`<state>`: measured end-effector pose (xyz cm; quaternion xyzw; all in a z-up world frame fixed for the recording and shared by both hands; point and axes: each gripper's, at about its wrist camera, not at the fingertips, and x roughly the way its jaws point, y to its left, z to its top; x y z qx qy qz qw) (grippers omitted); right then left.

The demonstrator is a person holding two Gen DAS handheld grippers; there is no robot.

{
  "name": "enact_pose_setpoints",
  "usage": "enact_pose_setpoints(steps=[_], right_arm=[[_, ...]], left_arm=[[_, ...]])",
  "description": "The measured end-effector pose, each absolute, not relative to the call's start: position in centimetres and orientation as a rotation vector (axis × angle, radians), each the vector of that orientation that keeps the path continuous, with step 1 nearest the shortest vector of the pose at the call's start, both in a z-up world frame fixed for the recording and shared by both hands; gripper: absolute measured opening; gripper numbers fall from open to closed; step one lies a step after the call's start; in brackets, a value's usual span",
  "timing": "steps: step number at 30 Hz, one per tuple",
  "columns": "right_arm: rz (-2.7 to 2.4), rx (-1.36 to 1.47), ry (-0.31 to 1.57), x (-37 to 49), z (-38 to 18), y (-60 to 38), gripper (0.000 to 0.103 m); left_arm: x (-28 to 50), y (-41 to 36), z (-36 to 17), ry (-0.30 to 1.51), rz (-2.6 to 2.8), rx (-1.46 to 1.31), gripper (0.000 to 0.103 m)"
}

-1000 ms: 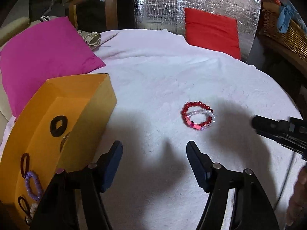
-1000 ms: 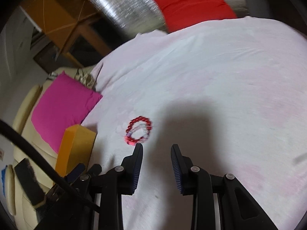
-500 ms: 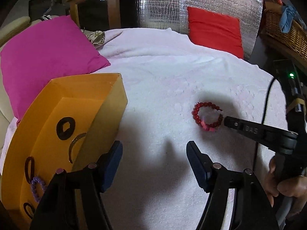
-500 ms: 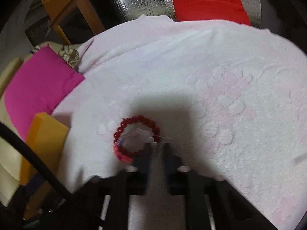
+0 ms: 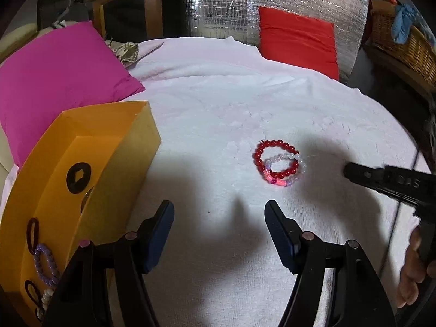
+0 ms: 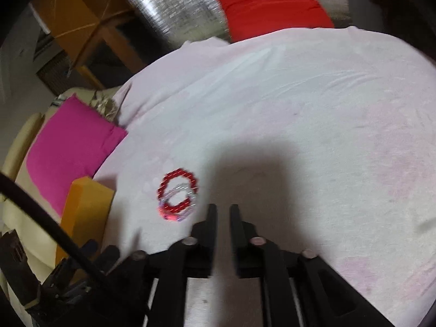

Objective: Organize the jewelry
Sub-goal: 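Grasp the pink-clear bracelet with the right gripper and pull it off the red bracelet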

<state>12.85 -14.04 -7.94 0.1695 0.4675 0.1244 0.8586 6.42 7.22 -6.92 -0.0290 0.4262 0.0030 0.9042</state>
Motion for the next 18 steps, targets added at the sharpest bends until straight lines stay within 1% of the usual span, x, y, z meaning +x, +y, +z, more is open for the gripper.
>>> enact_pose_setpoints(steps=[1,9,12,13,14,15,18], right_arm=[[0.269,0.337,0.977,13.1,-8.0,-13.3,0.025],[0.301,0.228,1.006,15.5,-9.9,-8.6,0.026],[0.281,0.170,0.984,16.3,-10.6,-7.3,0.027],[0.276,0.141,0.979,16.4,-10.6,-6.8,0.024],[0.276,0.119,0.979,16.4,-10.6,-6.5,0.019],[0.277,0.087,0.975,16.2,-10.5,-6.1,0.009],[0.262,0.041,0.967,15.6,-10.3,-6.1,0.009]], left_arm=[[6.4,7.1,-6.9,0.880,0.005,-0.051,0.070],[6.4,9.4,-7.2,0.887,0.041,-0.045,0.070],[6.4,9.8,-7.3,0.893,0.036,-0.037,0.070],[6.4,9.8,-7.4,0.893,0.034,-0.035,0.070],[6.4,9.8,-7.3,0.892,0.032,-0.032,0.070],[6.4,9.8,-7.3,0.891,0.030,-0.030,0.070],[6.5,9.8,-7.3,0.895,0.025,-0.049,0.070]])
